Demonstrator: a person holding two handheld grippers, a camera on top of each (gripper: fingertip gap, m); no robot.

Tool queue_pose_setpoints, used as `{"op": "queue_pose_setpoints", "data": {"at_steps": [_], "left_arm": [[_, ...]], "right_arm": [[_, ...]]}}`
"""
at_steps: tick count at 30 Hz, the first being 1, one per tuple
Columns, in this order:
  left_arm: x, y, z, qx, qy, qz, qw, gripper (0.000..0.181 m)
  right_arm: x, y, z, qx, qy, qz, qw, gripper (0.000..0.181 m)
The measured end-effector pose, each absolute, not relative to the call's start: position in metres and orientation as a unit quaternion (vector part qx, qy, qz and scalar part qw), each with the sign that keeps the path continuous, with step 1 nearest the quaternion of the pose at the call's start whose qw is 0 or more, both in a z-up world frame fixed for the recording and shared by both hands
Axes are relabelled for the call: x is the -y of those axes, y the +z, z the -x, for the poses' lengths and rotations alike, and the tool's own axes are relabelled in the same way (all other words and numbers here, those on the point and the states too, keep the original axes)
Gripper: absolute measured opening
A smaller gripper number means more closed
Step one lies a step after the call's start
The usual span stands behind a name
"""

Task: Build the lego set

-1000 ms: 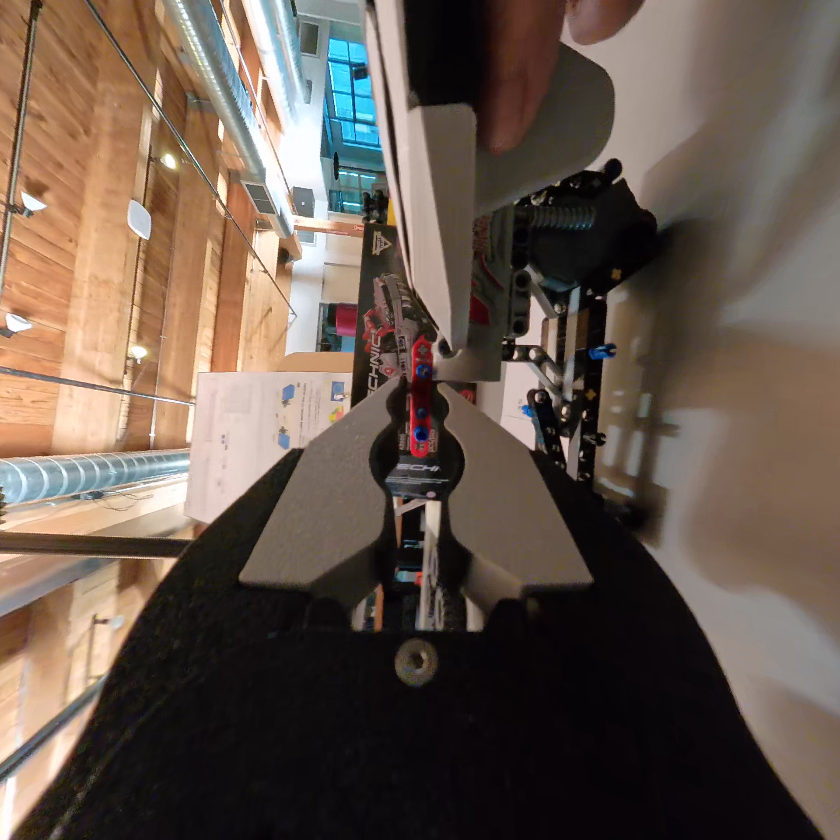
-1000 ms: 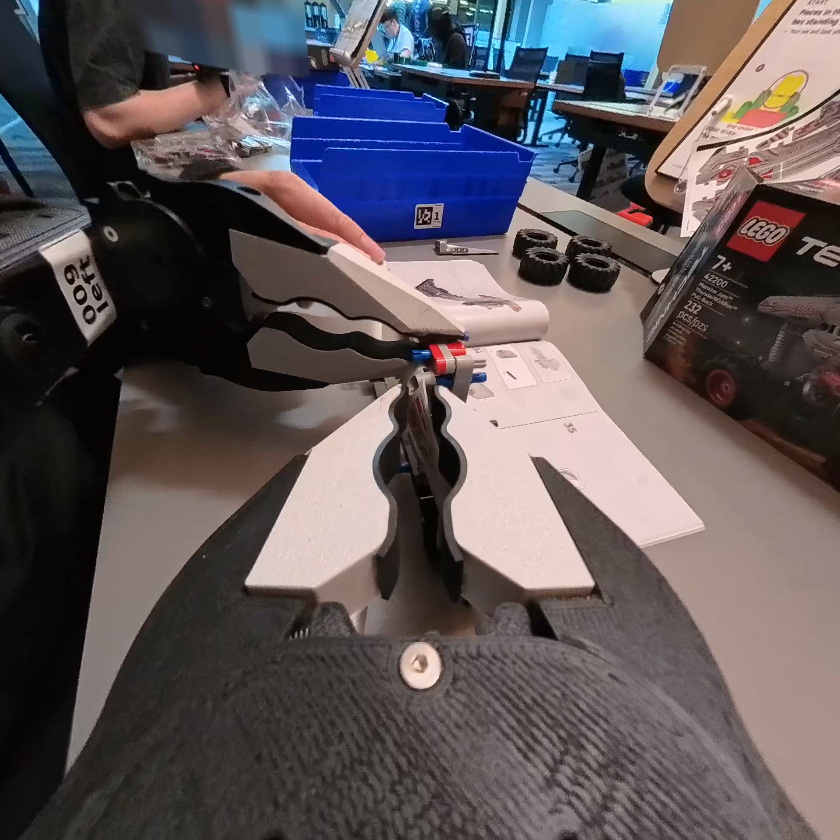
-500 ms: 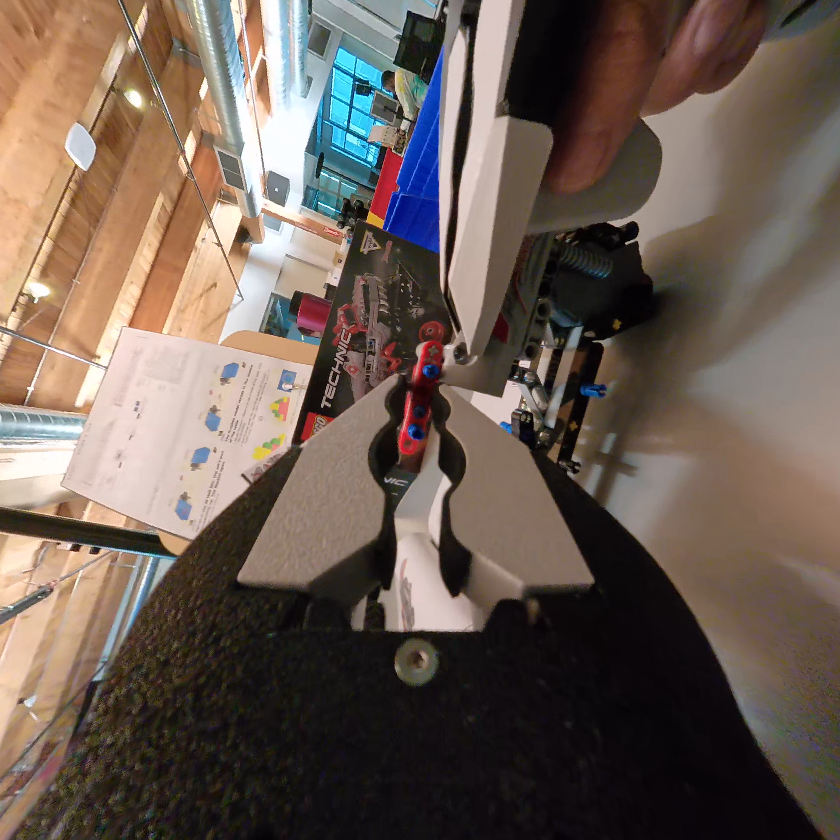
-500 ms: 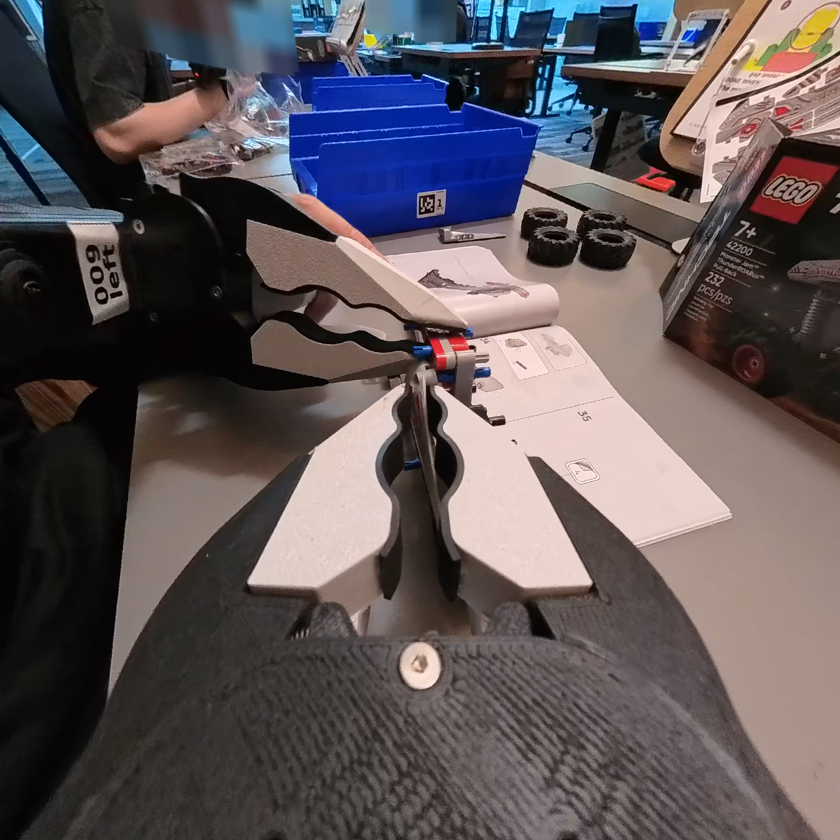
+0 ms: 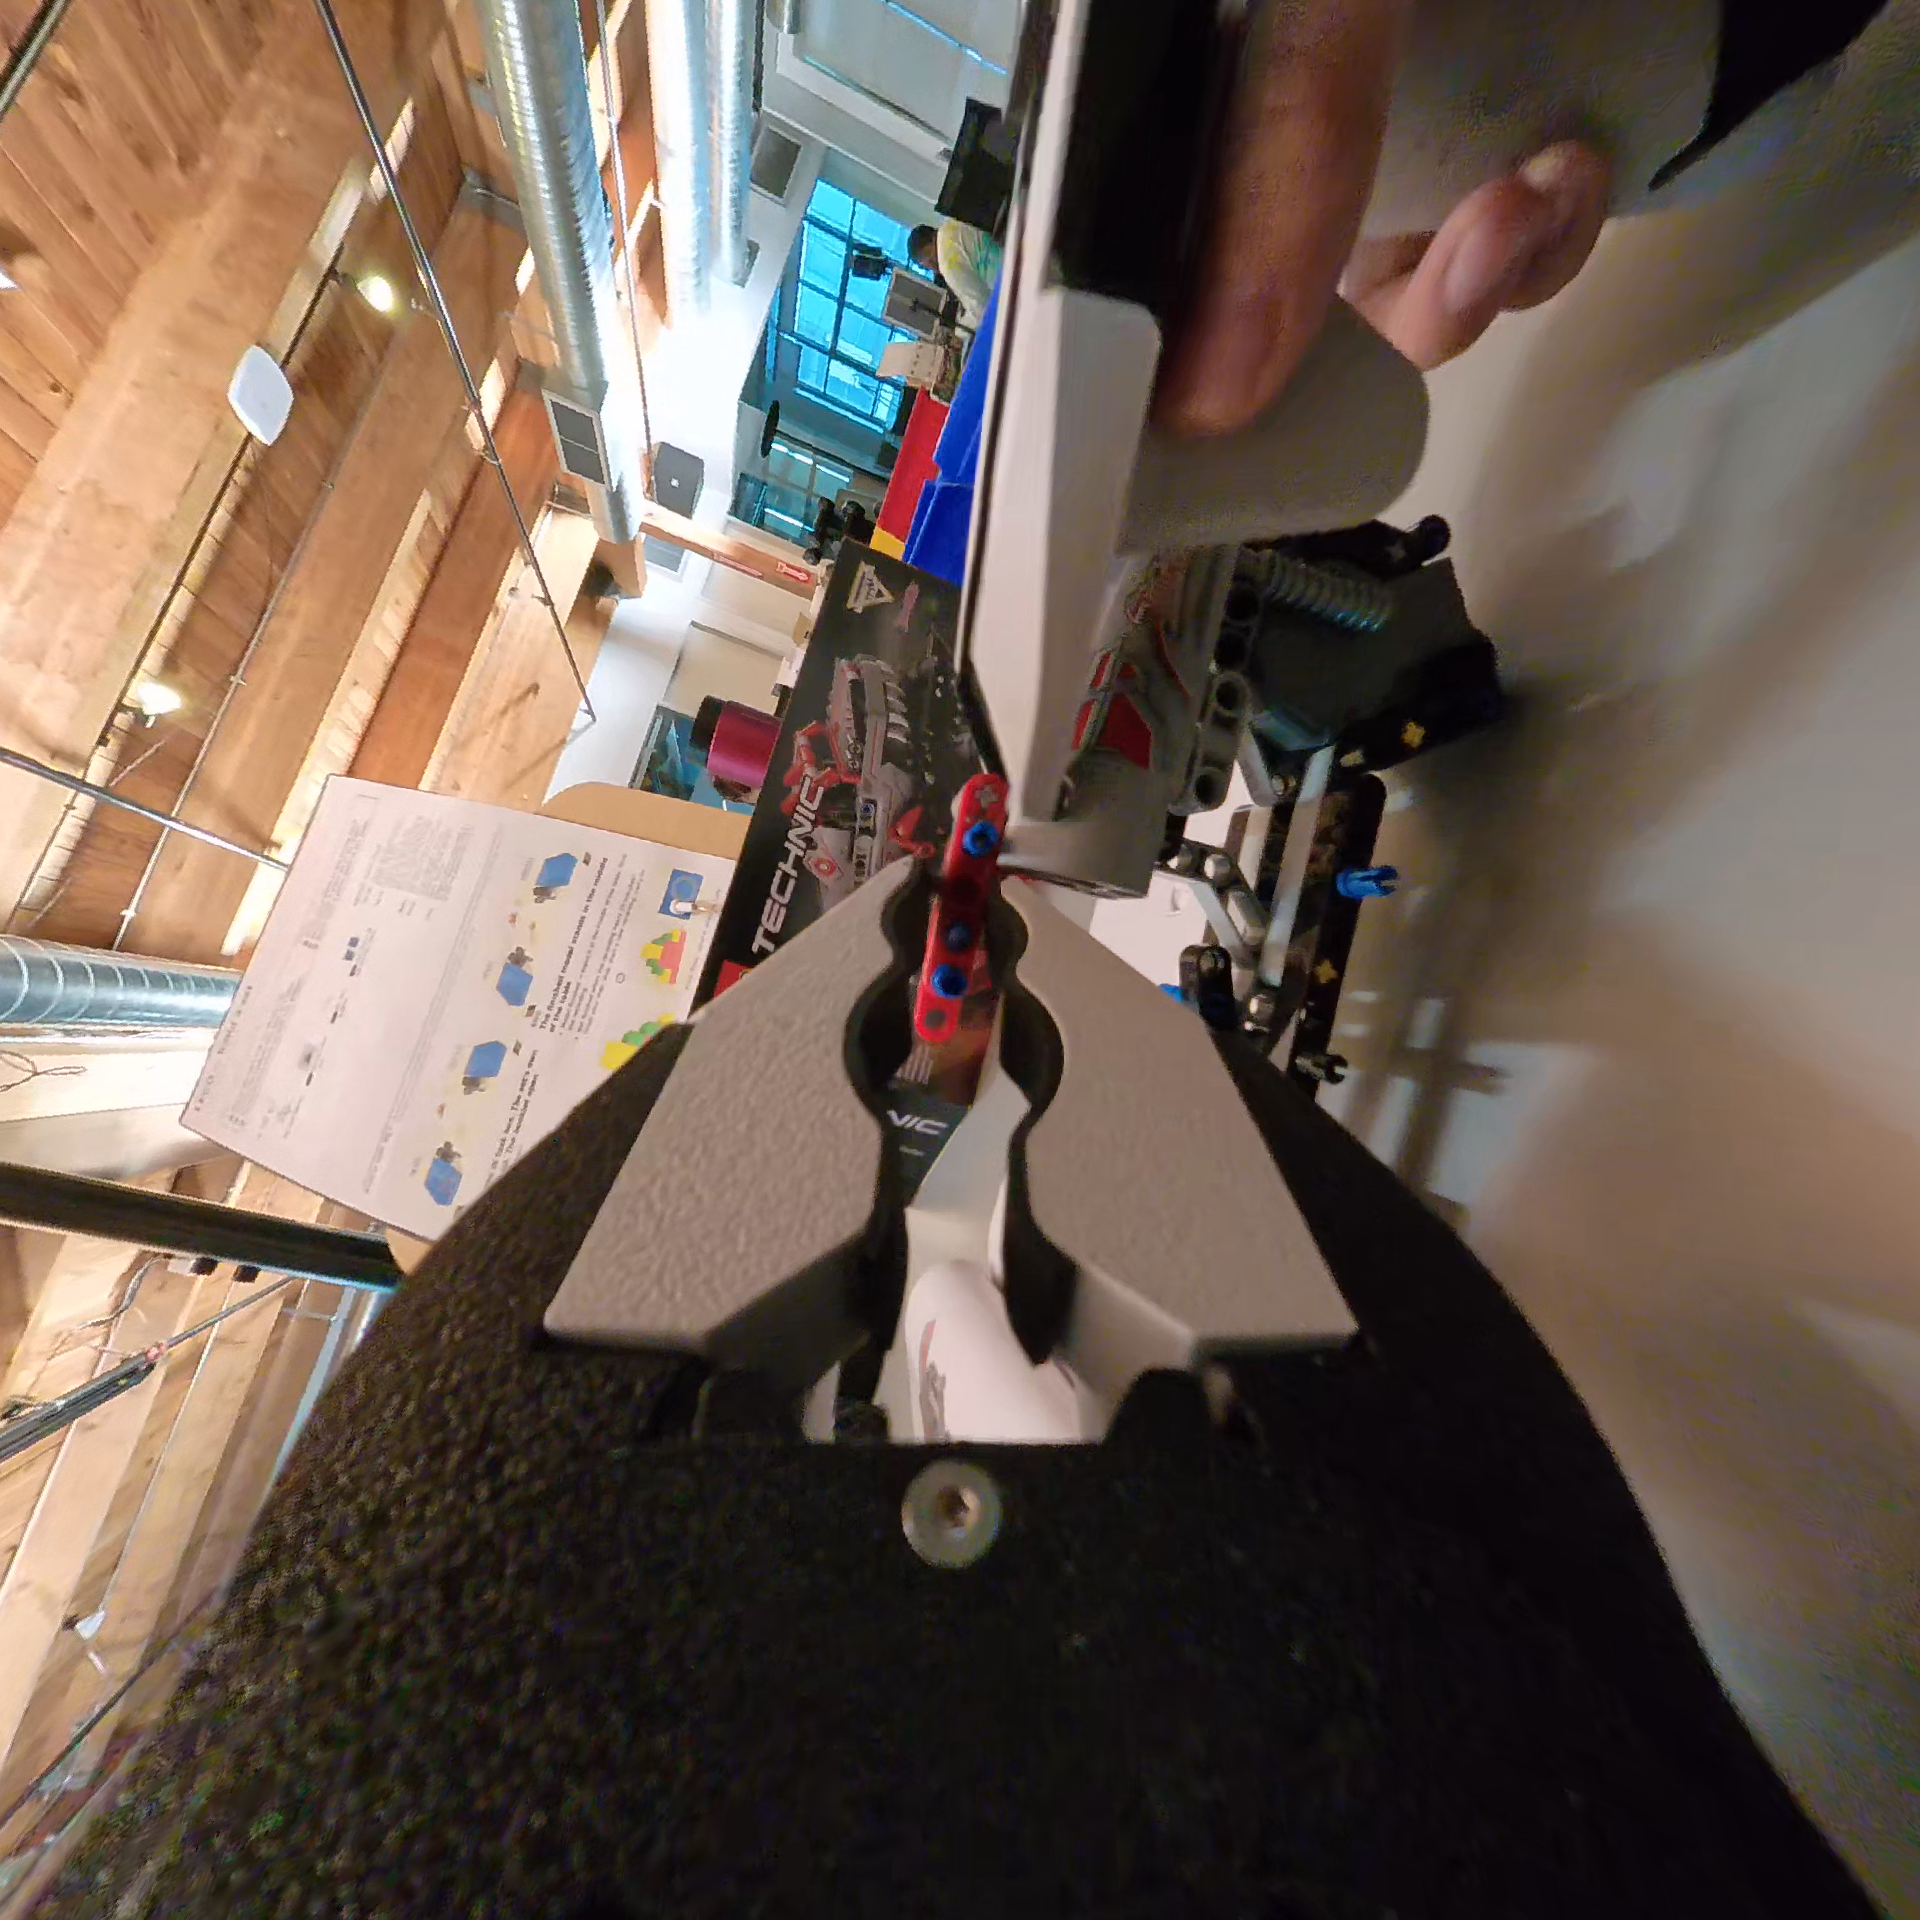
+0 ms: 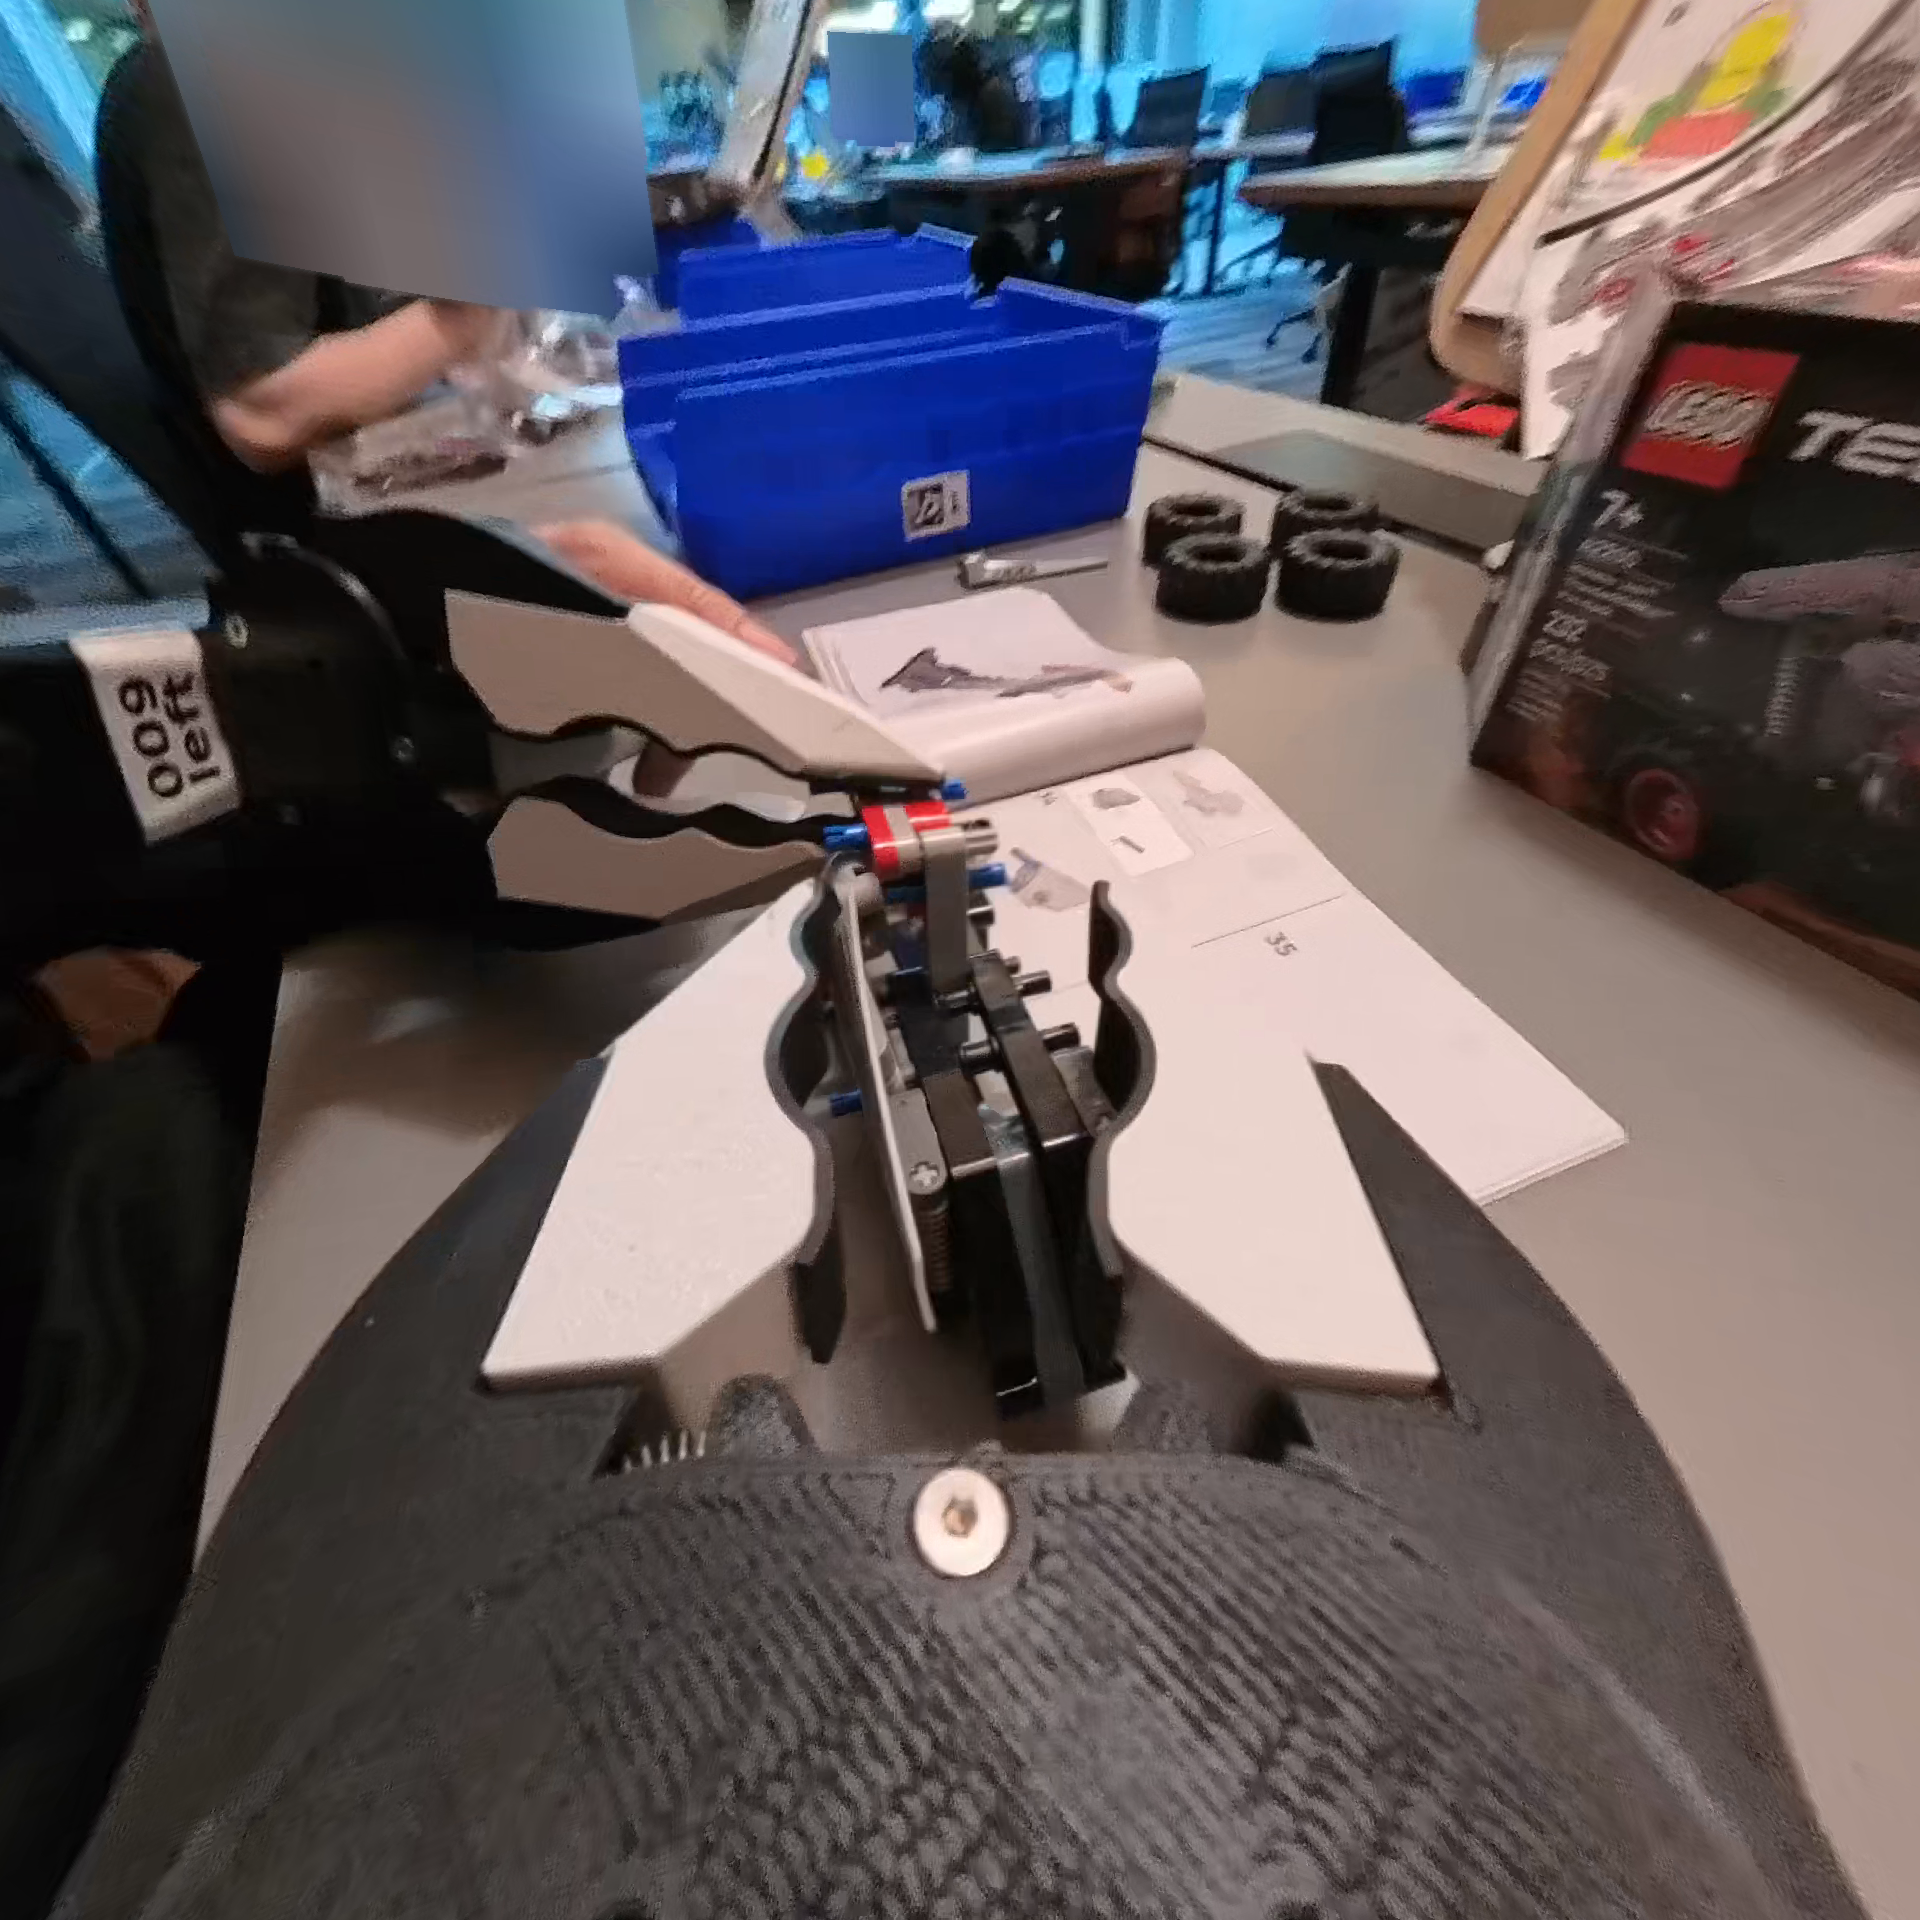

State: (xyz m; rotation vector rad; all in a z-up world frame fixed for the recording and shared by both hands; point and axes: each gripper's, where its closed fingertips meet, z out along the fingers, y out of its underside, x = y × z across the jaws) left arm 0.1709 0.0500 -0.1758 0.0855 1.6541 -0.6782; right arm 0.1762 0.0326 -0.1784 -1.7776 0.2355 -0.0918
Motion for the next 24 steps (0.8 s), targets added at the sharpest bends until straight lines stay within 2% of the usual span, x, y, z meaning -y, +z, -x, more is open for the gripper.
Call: {"op": "queue_pose_setpoints", "data": {"at_steps": [14, 24], "left_arm": [[-0.048, -0.175, -0.169, -0.716, -0.301, -0.043, 0.629, 0.006], [-0.046, -0.174, -0.169, -0.712, -0.299, -0.049, 0.633, 0.007]], "right_arm": [[-0.036, -0.175, -0.167, -0.043, -0.055, 0.773, 0.63, 0.031], [-0.037, -0.174, -0.165, -0.033, -0.064, 0.776, 0.626, 0.027]]}}
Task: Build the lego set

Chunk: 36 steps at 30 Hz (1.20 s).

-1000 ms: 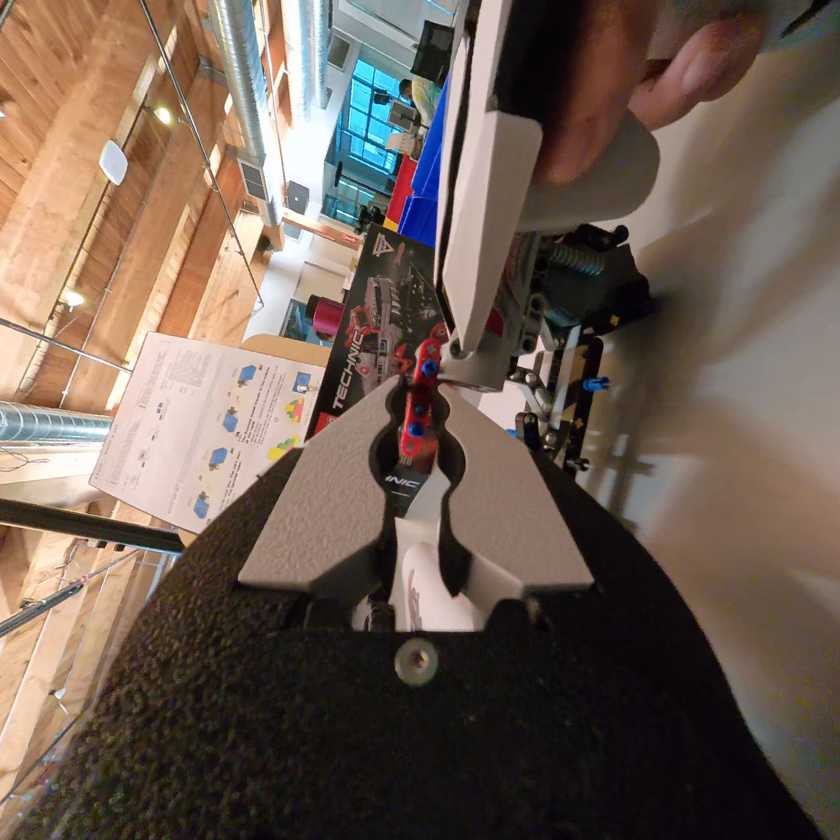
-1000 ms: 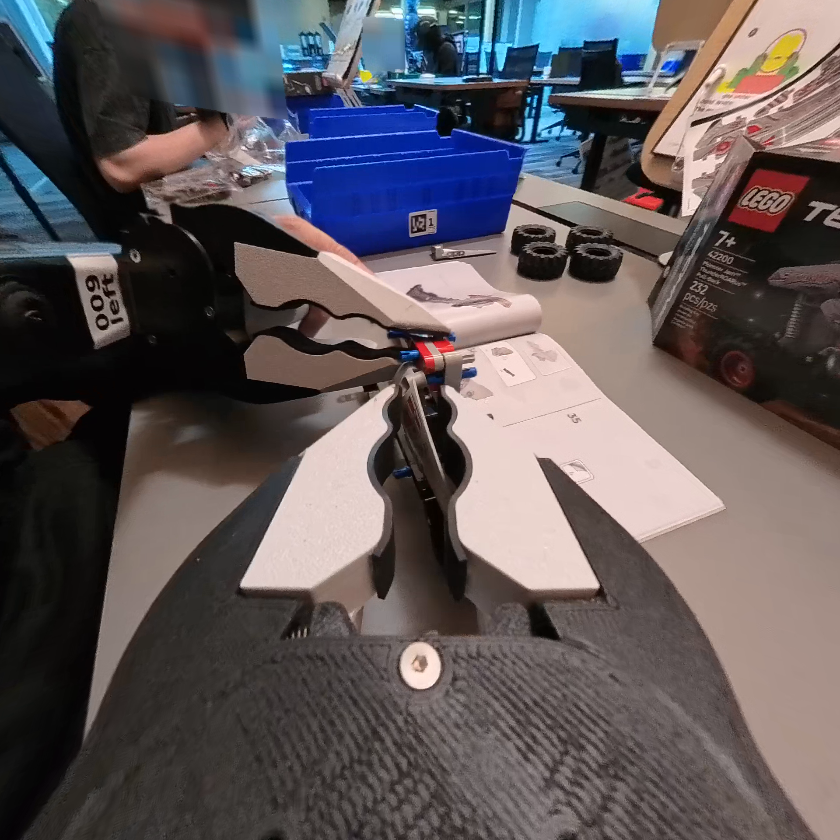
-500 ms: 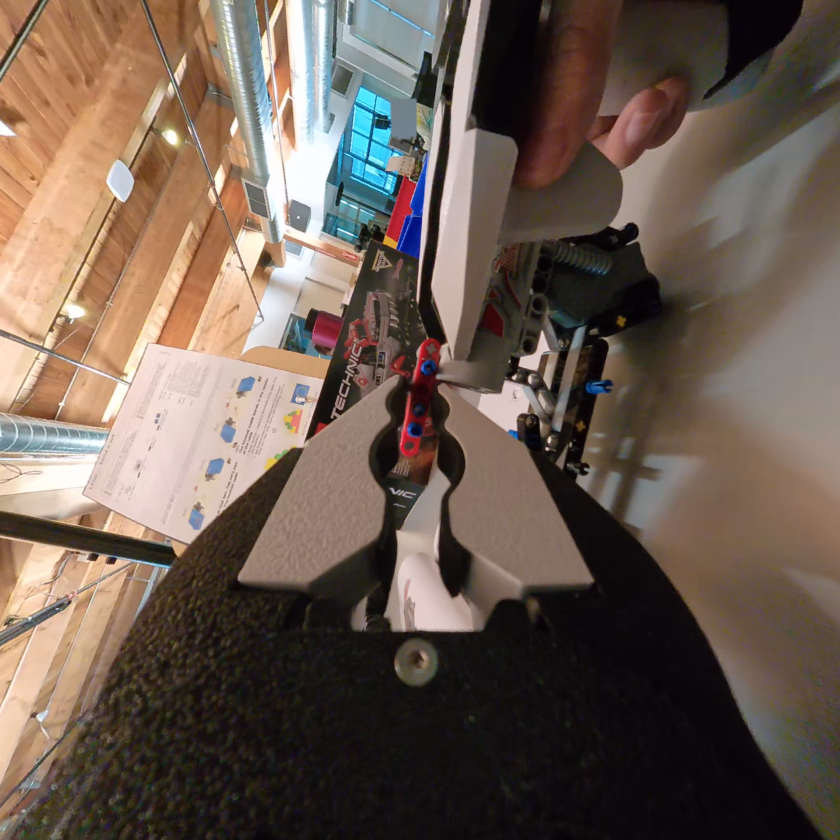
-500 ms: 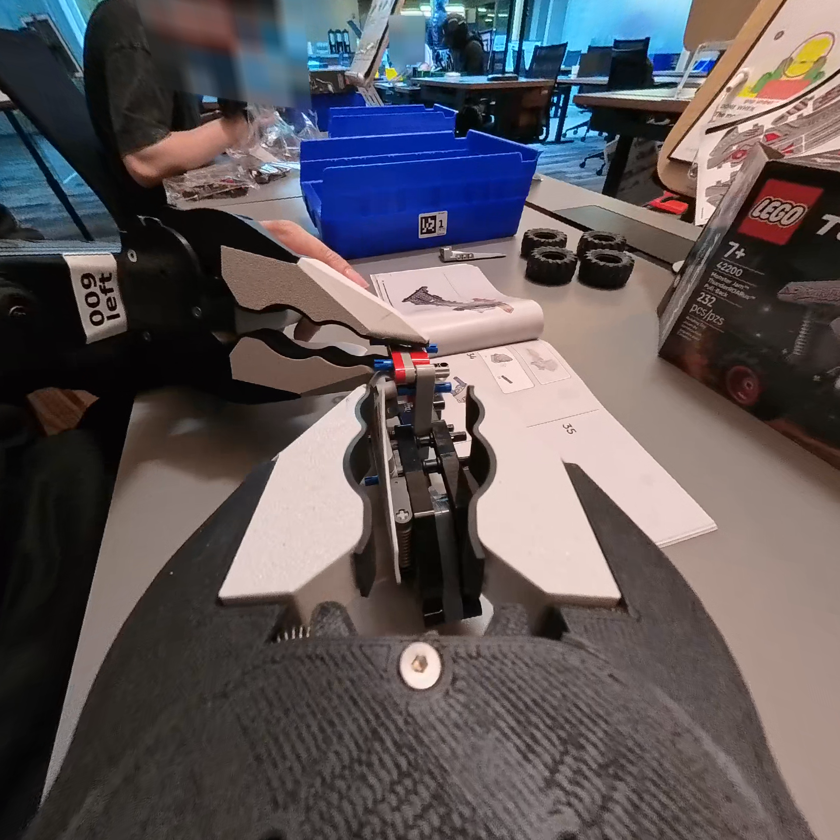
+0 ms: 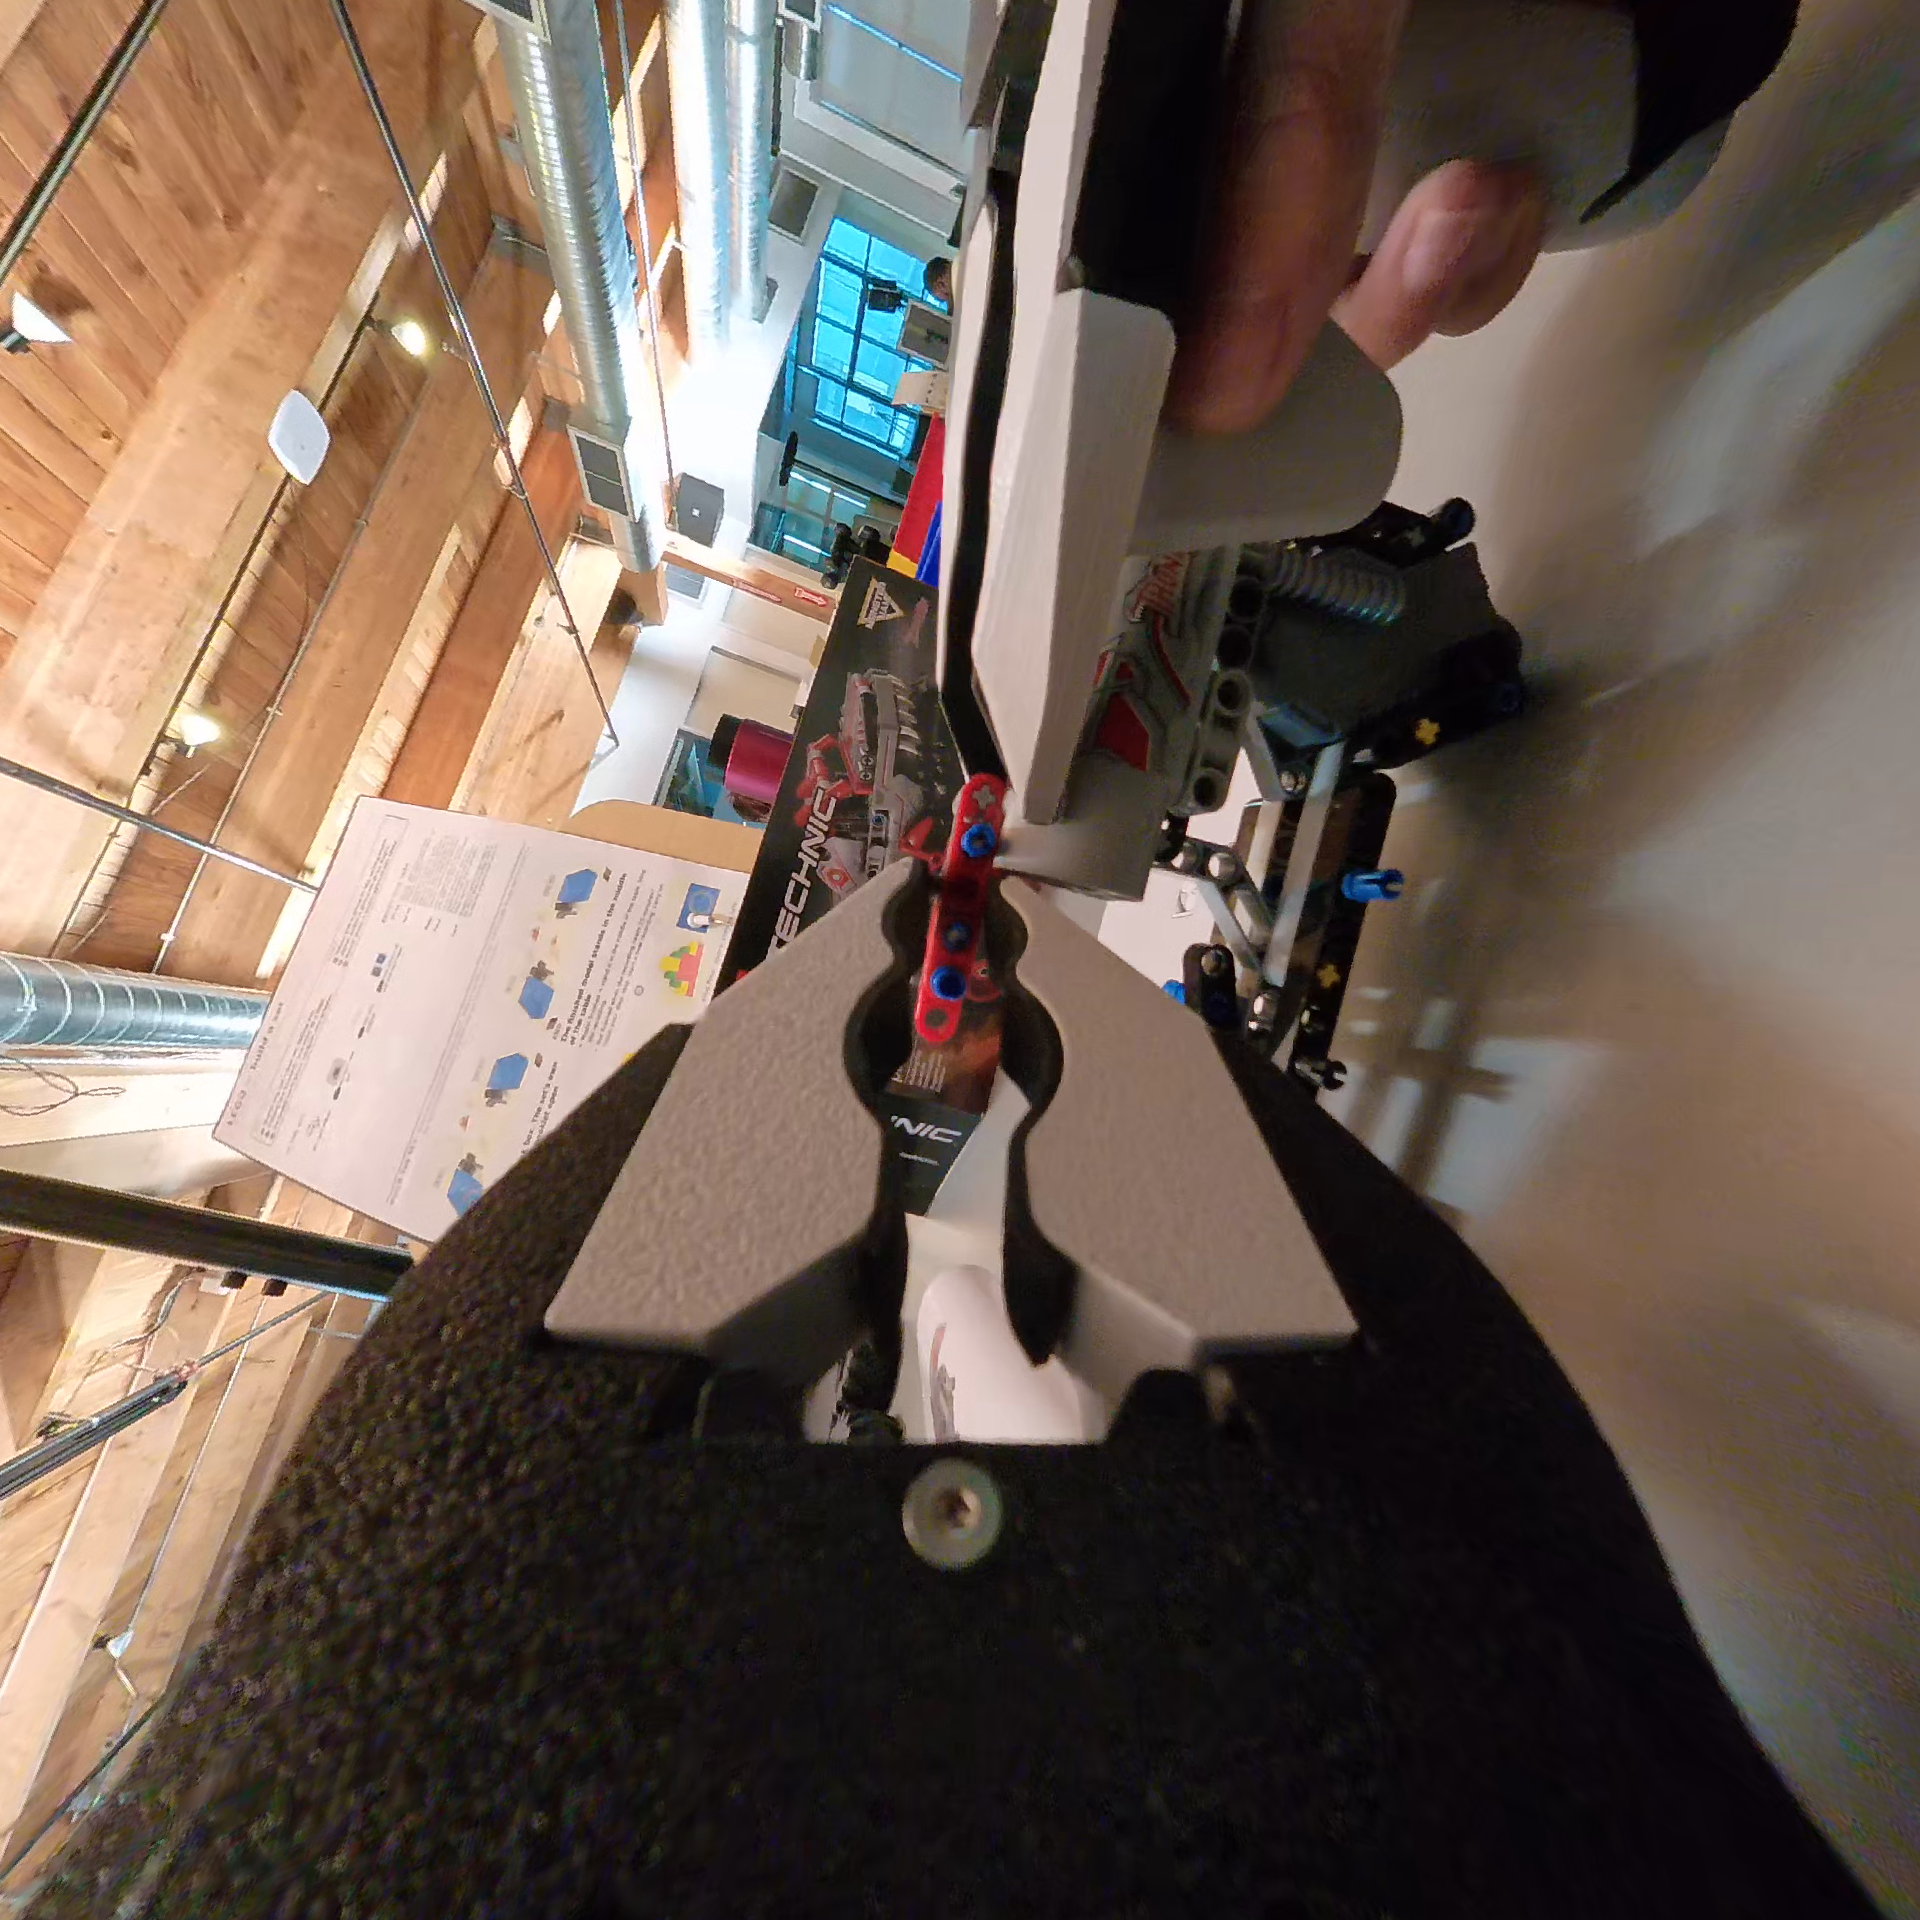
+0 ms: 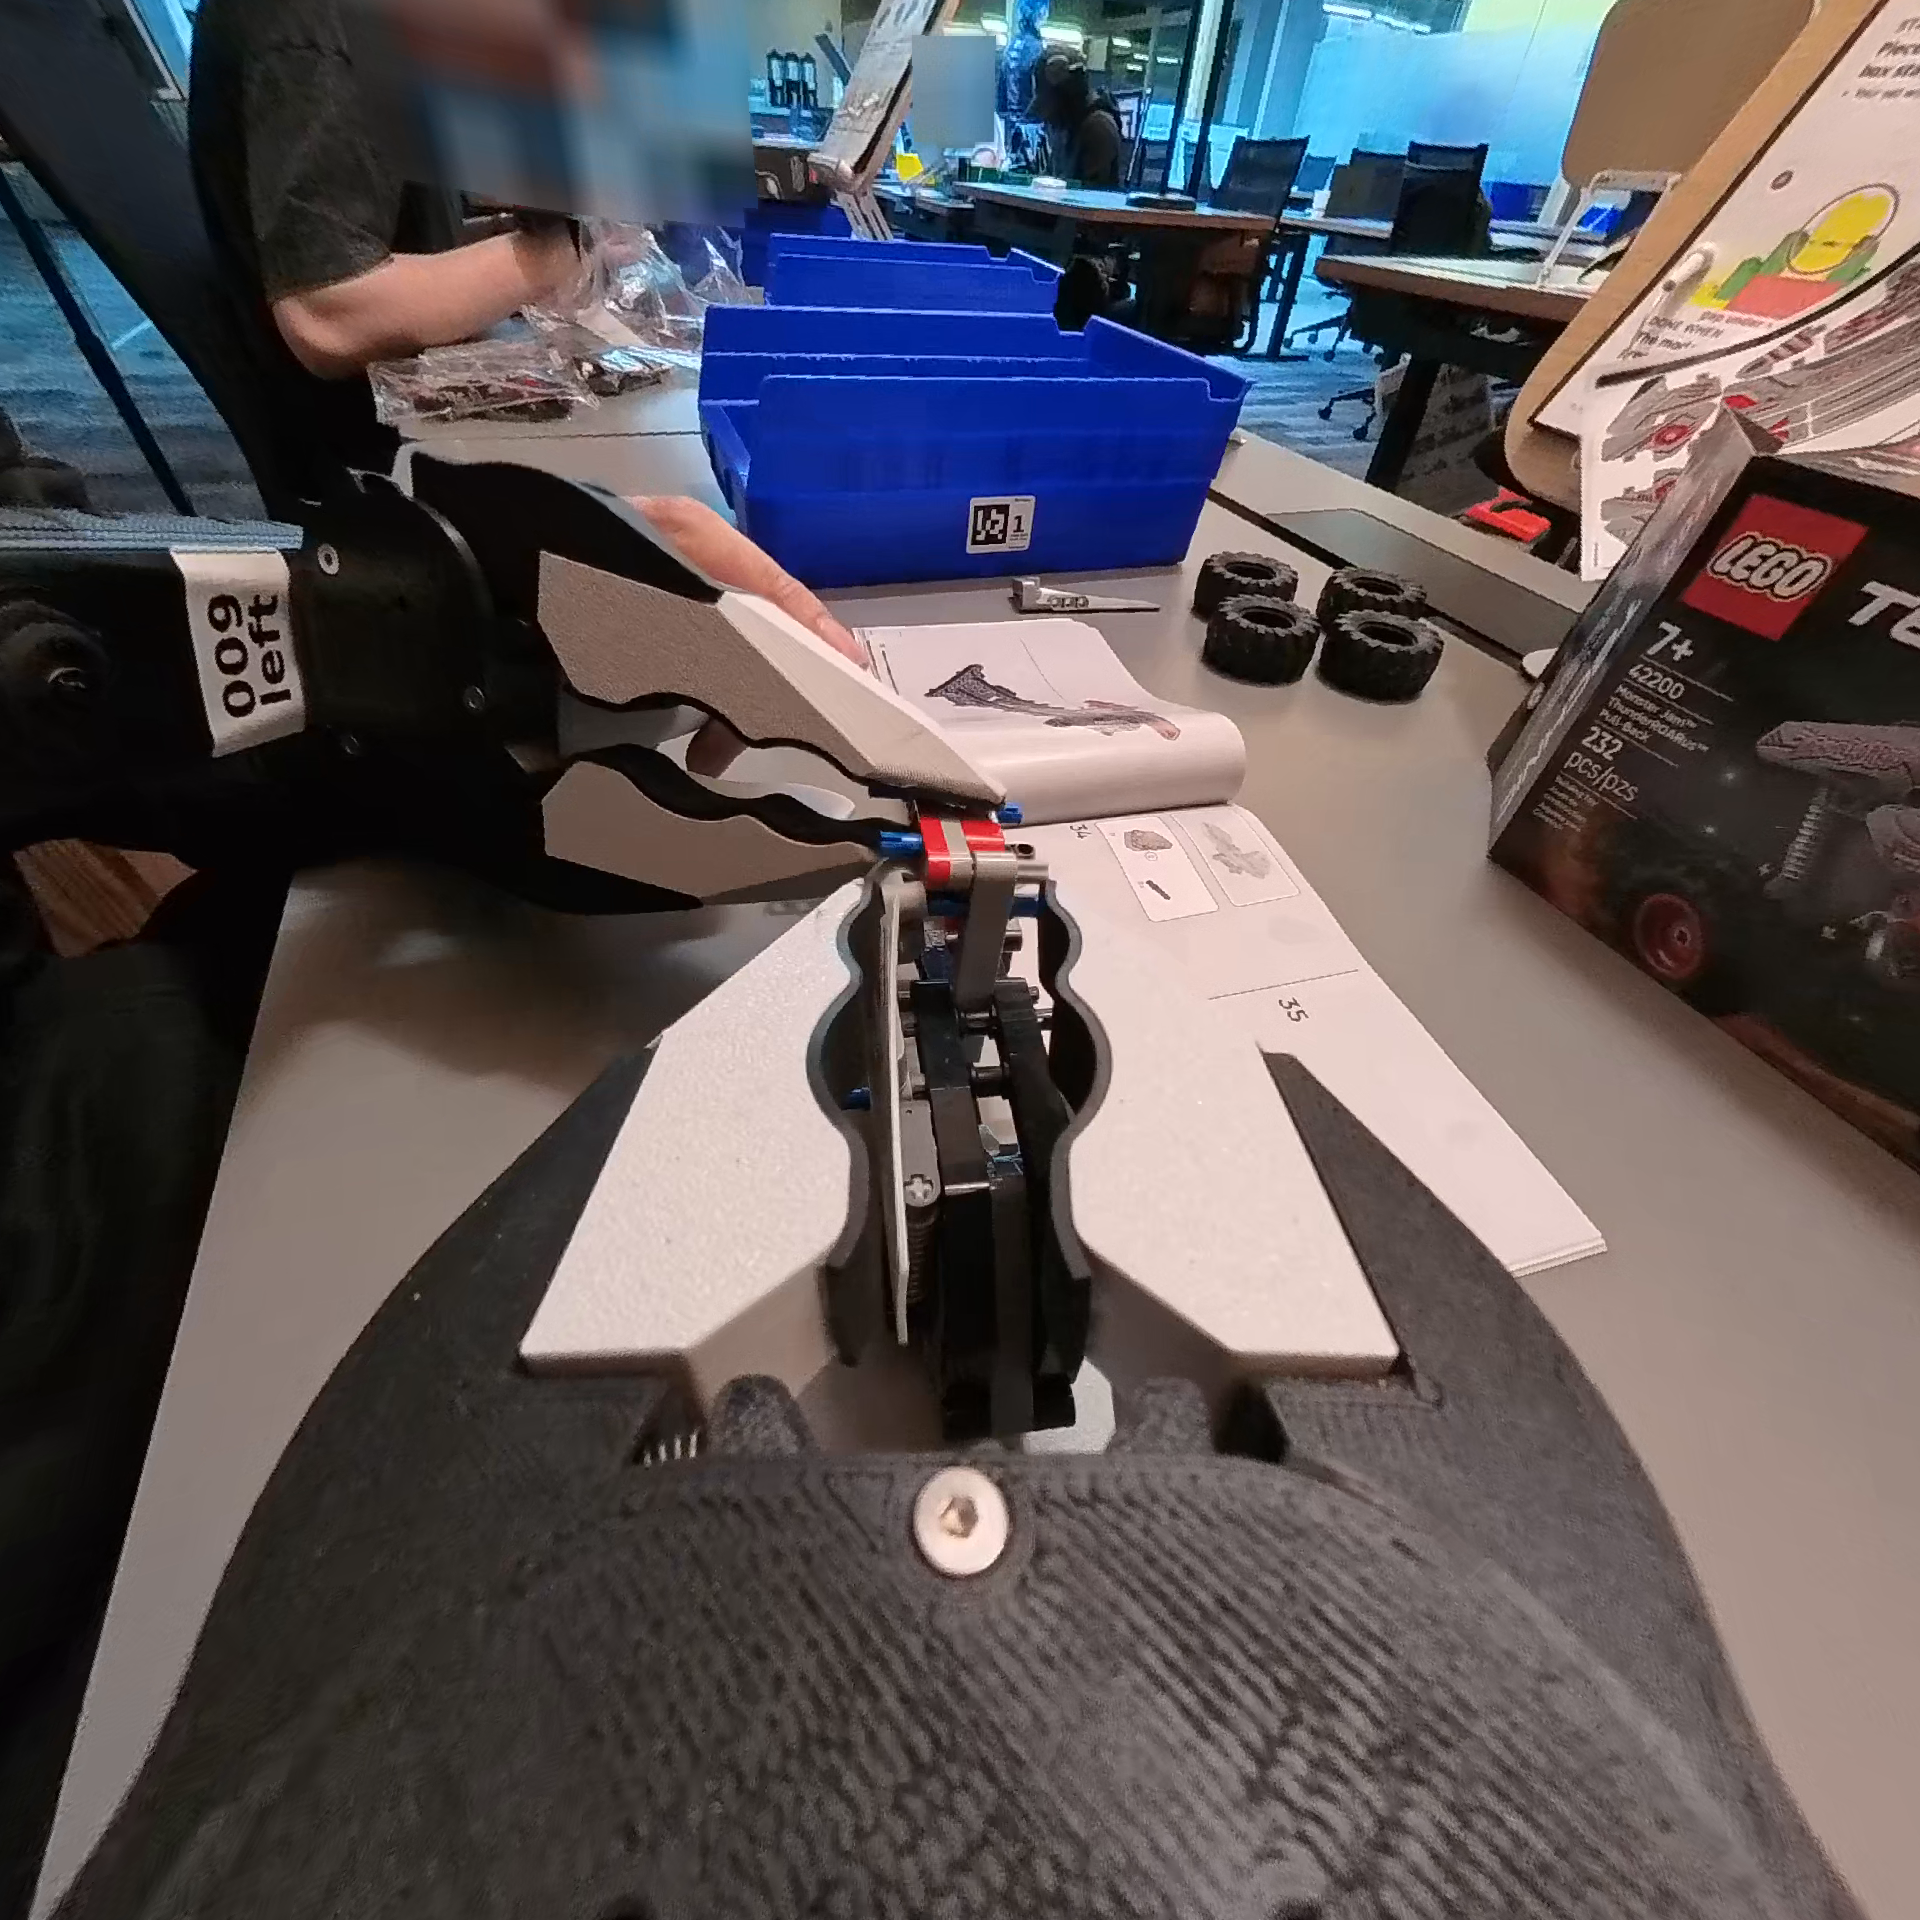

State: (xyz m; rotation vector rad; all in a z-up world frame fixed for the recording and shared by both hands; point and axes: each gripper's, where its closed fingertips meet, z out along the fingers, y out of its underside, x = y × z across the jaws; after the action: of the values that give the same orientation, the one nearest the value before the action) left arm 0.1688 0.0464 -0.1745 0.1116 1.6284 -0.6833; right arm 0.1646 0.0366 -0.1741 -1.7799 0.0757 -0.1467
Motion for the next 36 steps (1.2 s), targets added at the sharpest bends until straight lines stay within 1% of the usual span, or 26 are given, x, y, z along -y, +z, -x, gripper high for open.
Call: {"op": "queue_pose_setpoints", "data": {"at_steps": [10, 23, 36], "left_arm": [[-0.0468, -0.1738, -0.1695, -0.711, -0.309, -0.042, 0.63, 0.007], [-0.0483, -0.1737, -0.1674, -0.708, -0.302, -0.052, 0.636, 0.006], [-0.0491, -0.1745, -0.1684, -0.718, -0.339, -0.012, 0.608, 0.007]], "right_arm": [[-0.0377, -0.173, -0.1619, -0.025, -0.072, 0.769, 0.635, 0.022], [-0.0396, -0.1739, -0.1586, -0.027, -0.073, 0.773, 0.63, 0.021], [-0.0409, -0.1731, -0.1597, -0.052, -0.076, 0.769, 0.633, 0.022]]}}
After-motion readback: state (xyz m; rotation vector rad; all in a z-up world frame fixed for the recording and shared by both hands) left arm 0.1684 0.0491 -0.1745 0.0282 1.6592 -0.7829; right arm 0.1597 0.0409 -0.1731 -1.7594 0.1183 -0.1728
